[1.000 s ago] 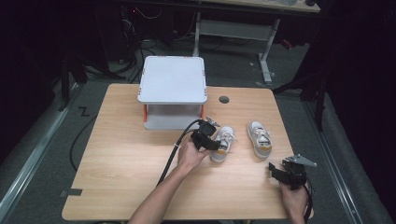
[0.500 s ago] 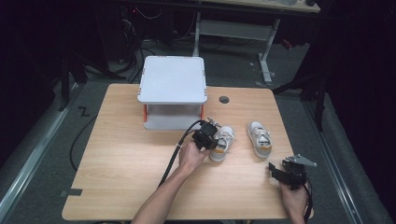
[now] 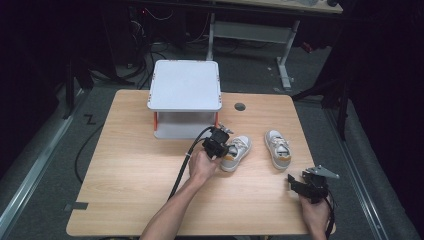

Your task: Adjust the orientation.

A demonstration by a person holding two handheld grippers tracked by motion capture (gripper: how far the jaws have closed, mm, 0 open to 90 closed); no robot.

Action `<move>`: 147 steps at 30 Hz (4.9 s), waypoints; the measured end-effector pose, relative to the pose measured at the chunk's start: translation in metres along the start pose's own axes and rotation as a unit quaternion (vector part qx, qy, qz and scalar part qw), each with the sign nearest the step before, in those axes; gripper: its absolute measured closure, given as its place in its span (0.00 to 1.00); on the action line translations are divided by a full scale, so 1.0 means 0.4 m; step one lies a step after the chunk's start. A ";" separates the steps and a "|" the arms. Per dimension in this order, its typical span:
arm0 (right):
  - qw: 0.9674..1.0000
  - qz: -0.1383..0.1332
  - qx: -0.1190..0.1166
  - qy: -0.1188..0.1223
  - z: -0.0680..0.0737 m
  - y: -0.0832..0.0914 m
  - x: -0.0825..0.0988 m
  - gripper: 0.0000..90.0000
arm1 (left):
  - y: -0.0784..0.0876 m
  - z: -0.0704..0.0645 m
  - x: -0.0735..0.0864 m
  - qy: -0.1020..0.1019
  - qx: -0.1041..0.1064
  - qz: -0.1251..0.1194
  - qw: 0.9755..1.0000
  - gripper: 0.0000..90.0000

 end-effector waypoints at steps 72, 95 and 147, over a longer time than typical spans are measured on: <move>1.000 0.001 0.000 -0.001 0.001 -0.001 -0.001 0.41 | 0.222 0.117 0.275 0.083 -0.134 -0.006 0.988 0.95; 1.000 0.002 0.000 -0.001 0.002 -0.002 -0.002 0.41 | 0.241 0.121 0.292 0.133 -0.058 -0.048 0.988 0.48; 0.996 -0.021 -0.074 0.048 0.097 0.088 -0.155 0.68 | 0.209 0.252 0.464 0.127 -0.154 -0.070 0.977 0.39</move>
Point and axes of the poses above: each handheld gripper's, and its own axes: y roughly backward along the jaws, x roughly out of its underside, z roughly to its left, the point moved 2 cm from there along -y, roughly forward along the jaws, and after that the axes turned 1 degree about -x, right-handed, at the moved point
